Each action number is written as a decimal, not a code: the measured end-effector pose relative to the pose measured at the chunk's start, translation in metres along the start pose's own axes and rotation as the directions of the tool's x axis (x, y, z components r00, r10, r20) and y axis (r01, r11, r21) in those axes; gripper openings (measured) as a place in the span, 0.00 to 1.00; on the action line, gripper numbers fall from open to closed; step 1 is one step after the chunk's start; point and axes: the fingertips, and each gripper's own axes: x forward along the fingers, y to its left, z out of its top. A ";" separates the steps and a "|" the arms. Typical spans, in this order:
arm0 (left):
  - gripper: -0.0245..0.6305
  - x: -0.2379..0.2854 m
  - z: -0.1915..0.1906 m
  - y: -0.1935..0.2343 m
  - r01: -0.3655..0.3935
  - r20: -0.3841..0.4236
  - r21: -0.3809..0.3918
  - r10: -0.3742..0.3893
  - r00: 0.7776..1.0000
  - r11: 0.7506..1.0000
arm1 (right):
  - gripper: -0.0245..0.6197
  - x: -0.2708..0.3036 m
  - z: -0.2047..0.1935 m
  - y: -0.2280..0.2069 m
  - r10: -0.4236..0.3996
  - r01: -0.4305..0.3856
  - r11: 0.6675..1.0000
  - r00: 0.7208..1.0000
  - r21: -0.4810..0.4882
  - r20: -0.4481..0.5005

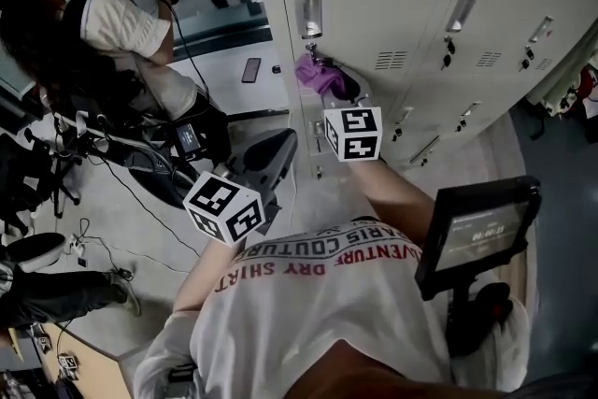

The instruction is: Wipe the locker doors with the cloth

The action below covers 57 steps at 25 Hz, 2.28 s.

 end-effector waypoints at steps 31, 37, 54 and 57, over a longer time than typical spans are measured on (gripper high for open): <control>0.04 0.015 -0.015 -0.041 0.103 0.009 -0.009 -0.102 0.995 0.995 | 0.14 -0.143 0.029 -0.103 -0.109 0.106 0.987 0.994 0.117 0.018; 0.04 0.000 -0.021 -0.083 0.138 0.012 -0.001 -0.138 0.990 0.990 | 0.14 -0.224 0.042 -0.057 0.005 -0.005 0.993 1.000 0.115 -0.005; 0.04 -0.107 -0.141 -0.467 0.133 0.026 0.014 -0.134 0.991 0.991 | 0.14 -0.636 -0.006 -0.026 0.199 -0.191 0.975 0.978 0.109 -0.063; 0.04 -0.134 -0.155 -0.545 0.137 0.022 0.033 -0.137 0.990 0.990 | 0.14 -0.708 -0.005 -0.023 0.237 -0.228 0.968 0.968 0.110 -0.083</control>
